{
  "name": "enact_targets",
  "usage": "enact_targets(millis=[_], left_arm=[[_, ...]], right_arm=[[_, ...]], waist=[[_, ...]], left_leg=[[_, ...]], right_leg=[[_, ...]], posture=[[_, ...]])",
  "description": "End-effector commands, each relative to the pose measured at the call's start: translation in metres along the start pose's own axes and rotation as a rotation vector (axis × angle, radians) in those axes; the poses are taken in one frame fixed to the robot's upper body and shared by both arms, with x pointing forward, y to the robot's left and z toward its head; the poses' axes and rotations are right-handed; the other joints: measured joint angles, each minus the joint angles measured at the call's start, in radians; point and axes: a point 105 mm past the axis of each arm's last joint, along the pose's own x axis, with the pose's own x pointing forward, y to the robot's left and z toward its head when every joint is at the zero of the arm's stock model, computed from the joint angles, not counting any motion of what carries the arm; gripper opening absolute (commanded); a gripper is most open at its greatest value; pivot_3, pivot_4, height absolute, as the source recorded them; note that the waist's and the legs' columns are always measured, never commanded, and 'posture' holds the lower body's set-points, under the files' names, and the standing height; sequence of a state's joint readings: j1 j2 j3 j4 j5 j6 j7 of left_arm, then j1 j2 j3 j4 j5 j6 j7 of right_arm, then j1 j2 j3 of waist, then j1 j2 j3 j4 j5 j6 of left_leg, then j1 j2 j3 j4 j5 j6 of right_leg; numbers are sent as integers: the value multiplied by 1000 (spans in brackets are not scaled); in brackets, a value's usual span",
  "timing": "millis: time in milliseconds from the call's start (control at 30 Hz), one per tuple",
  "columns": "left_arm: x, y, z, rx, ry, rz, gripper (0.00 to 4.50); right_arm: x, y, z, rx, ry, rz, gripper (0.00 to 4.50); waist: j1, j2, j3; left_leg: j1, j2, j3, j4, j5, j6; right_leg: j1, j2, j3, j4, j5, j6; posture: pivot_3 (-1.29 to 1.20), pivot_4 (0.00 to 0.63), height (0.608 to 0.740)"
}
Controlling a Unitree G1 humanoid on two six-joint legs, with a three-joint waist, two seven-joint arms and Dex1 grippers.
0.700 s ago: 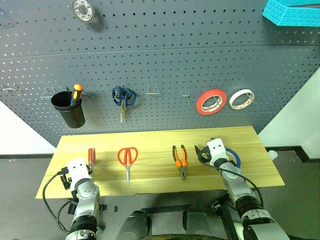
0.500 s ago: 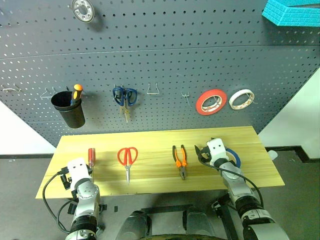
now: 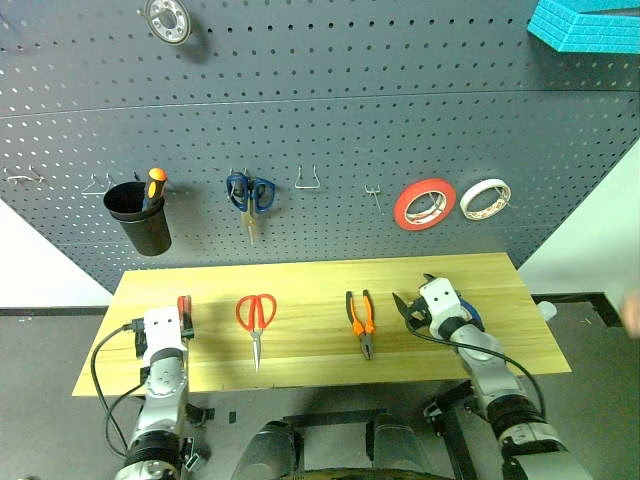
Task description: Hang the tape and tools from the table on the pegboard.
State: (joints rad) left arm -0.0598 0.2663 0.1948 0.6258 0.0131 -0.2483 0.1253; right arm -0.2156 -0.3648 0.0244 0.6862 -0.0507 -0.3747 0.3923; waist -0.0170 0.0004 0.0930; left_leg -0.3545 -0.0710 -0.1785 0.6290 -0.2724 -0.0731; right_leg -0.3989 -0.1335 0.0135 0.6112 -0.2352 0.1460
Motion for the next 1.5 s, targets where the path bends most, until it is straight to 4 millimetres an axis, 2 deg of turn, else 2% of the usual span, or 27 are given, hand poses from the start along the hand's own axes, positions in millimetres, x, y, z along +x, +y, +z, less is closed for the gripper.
enact_targets(millis=[33,233,400,667,867,1133,1233,1500], left_arm=[[-10,-15,17,76,-124,-278,3907],[-49,-18,-4,175,-97,-677,3907],[-65,-20,-9,177,-78,-818,3907],[-92,-41,-9,190,-79,-1015,3907],[-102,-67,12,196,-135,-1154,3907],[-102,-111,44,216,-207,-1323,3907],[-101,-123,53,223,-219,-1380,3907],[-105,-127,55,242,-195,-1455,3907]], right_arm=[[-12,-1,20,-53,-97,137,4500],[-56,-3,-3,-64,-2,397,4500],[-66,-10,-12,-66,45,420,4500],[-65,-15,-21,-83,106,375,4500],[-58,-23,-31,-10,194,341,4500],[-44,-28,-38,-10,296,321,4500],[-41,-34,-53,-60,429,279,4500],[-33,-30,-67,-21,562,287,4500]], waist=[[-3,0,0],[-2,1,5],[2,0,13],[4,-2,15],[6,-1,22],[4,0,23],[1,0,23],[-3,0,23]], left_leg=[[0,0,0,0,0,0],[0,1,5,0,-2,2],[0,2,5,3,-2,2],[-2,2,7,0,-2,3],[-2,2,8,2,-2,3],[-1,2,8,2,-2,3],[-1,2,8,1,-2,3],[-1,2,9,1,-2,4]], right_leg=[[0,0,0,0,0,0],[-1,0,3,-1,-3,-3],[-1,0,3,0,-3,-6],[-4,-1,5,-1,-3,-5],[-3,-1,6,0,-2,-6],[-3,0,6,0,-2,-6],[-4,0,6,0,1,-4],[-4,0,7,0,0,-3]], posture=[[-32,62,732],[-33,73,732],[-34,79,732],[-33,82,732],[-33,83,732],[-44,76,732],[-44,76,732],[-56,72,732]])
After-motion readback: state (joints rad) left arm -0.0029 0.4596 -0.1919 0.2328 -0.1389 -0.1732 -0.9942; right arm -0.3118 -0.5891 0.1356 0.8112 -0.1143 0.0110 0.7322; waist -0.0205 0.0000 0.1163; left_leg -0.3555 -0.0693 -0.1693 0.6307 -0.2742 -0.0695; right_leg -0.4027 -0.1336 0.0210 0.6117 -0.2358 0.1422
